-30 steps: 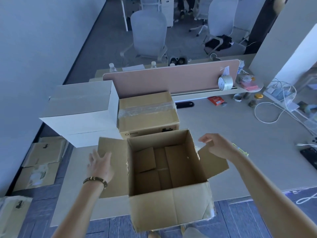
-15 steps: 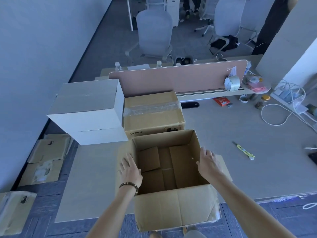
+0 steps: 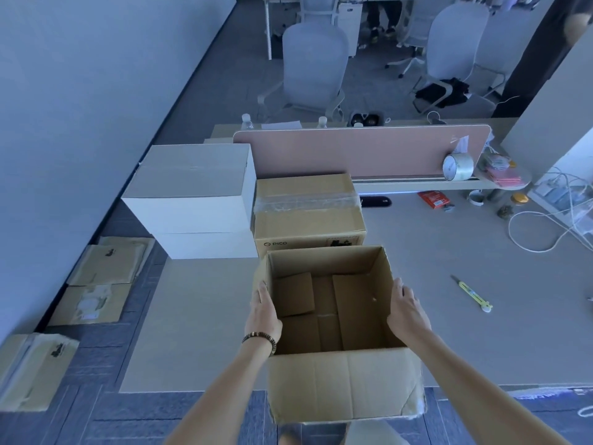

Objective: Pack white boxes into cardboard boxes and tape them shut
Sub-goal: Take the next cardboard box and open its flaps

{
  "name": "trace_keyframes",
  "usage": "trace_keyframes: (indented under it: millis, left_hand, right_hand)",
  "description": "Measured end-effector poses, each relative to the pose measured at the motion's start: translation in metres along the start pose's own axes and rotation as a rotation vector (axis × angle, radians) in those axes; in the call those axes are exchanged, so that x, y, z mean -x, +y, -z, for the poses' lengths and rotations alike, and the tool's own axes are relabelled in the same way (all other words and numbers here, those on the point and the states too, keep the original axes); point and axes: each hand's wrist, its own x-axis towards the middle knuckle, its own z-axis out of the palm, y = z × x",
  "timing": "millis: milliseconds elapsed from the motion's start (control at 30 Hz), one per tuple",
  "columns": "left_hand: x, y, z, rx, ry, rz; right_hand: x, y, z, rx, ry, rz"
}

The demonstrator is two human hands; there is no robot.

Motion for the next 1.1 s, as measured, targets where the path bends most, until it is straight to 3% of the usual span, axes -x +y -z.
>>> trace_keyframes:
  millis: [300,733,1100]
  left_hand:
    - [-0.003,0.003,0.015,-0.098,0.098,0.019]
    - [-0.014,0.033,0.069,-0.023,0.205,0.083]
    - [-0.032,0.008,0.116,0.053,0.233,0.093]
  right_hand:
    - [-0.011,-0.006,0.008,0.013,-0.012,-0.034]
    - [-0.051,-0.041,0.038,0.027,0.028,0.251]
    - [-0.055,-0.130,0.052,-0.049,-0.031,0.435]
